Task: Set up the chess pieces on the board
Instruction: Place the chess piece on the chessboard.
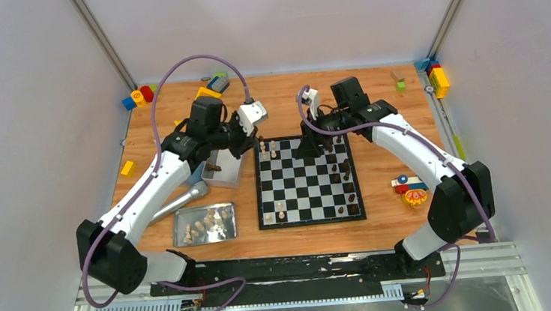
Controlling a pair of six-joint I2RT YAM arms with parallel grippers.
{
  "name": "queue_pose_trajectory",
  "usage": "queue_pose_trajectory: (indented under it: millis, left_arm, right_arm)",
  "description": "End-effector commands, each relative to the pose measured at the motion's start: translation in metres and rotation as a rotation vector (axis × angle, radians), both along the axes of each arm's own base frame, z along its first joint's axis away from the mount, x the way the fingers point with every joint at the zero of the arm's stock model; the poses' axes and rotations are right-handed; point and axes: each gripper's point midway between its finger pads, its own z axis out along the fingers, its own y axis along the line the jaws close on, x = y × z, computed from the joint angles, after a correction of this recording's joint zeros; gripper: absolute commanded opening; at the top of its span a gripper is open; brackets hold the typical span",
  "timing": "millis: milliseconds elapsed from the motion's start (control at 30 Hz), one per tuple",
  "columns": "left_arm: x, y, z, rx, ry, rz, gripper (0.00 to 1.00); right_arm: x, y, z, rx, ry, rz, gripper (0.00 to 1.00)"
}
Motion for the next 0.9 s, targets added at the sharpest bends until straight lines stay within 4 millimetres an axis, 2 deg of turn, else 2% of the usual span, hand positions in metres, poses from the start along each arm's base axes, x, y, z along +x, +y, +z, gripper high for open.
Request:
queue_pose_trajectory:
  millis: [0, 167, 300, 867]
  left_arm:
    - [-0.033, -0.033, 0.025, -0.041, -0.075, -0.176, 0.09]
    - [-0.051, -0.053, 0.030, -0.028, -0.104, -0.236, 0.08]
    - [-0.057, -0.059, 0.030, -0.030, -0.106, -0.265, 0.08]
    - [-0.064, -0.069, 0.028, -0.023, -0.101, -0.301, 0.07]
  right_arm:
    - [0.000, 0.023, 0.048, 0.198, 0.011, 0.087, 0.51]
    - [-0.002, 0.028, 0.061, 0.253, 0.050, 0.128, 0.55]
    - [-0.004, 0.031, 0.062, 0.273, 0.082, 0.152, 0.56]
    - [-0.002, 0.044, 0.057, 0.297, 0.154, 0.201, 0.48]
